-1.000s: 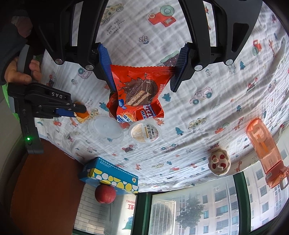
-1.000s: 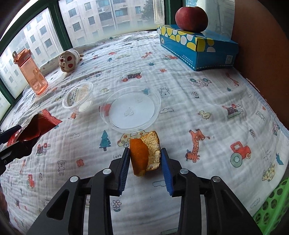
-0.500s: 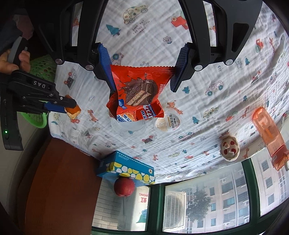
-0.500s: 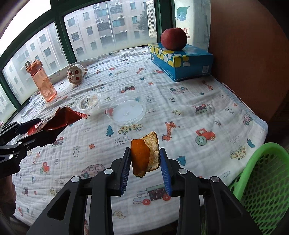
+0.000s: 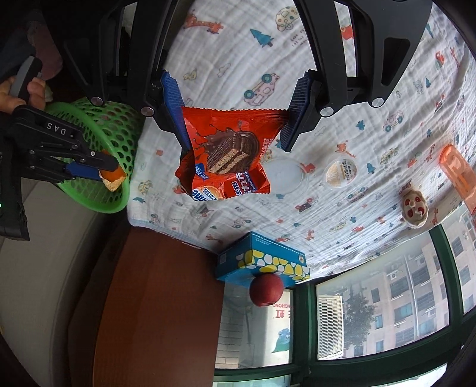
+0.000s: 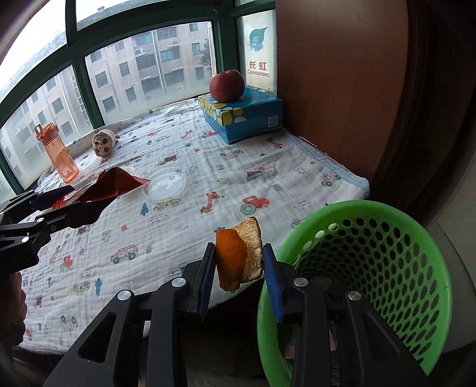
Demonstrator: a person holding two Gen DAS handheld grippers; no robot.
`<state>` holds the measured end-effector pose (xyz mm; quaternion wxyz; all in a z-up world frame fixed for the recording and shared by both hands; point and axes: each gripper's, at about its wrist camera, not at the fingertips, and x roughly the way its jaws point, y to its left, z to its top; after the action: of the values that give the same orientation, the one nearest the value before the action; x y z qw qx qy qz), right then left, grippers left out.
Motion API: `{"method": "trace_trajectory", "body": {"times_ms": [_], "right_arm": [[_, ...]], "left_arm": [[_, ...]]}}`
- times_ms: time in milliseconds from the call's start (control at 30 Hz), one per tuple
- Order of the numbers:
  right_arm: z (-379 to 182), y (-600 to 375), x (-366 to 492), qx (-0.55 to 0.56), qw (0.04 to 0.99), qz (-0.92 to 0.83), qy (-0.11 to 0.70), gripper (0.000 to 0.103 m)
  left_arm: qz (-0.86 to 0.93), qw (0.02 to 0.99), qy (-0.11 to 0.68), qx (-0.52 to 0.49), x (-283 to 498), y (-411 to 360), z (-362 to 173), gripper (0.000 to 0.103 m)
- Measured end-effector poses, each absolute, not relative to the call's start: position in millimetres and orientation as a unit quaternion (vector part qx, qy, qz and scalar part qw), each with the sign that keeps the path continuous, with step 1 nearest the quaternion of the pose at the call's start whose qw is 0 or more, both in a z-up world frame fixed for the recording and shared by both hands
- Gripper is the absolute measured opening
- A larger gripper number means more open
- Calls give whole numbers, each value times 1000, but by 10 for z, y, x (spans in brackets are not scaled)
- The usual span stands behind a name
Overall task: Collect trash
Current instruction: 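Carry the bread piece over the basket with the right tool while the left lifts the wrapper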
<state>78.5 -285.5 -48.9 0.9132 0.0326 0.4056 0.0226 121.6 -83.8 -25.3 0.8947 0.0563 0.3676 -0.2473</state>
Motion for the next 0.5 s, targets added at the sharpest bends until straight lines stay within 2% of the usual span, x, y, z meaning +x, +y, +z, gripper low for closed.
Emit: {"method": "trace_trajectory", "body": {"times_ms": [500], "right_arm": [[-535,-3743,342,65,910,-63,404,33]], "left_arm": [[-316,878,349,89,1008,-1747,-92,59]]}}
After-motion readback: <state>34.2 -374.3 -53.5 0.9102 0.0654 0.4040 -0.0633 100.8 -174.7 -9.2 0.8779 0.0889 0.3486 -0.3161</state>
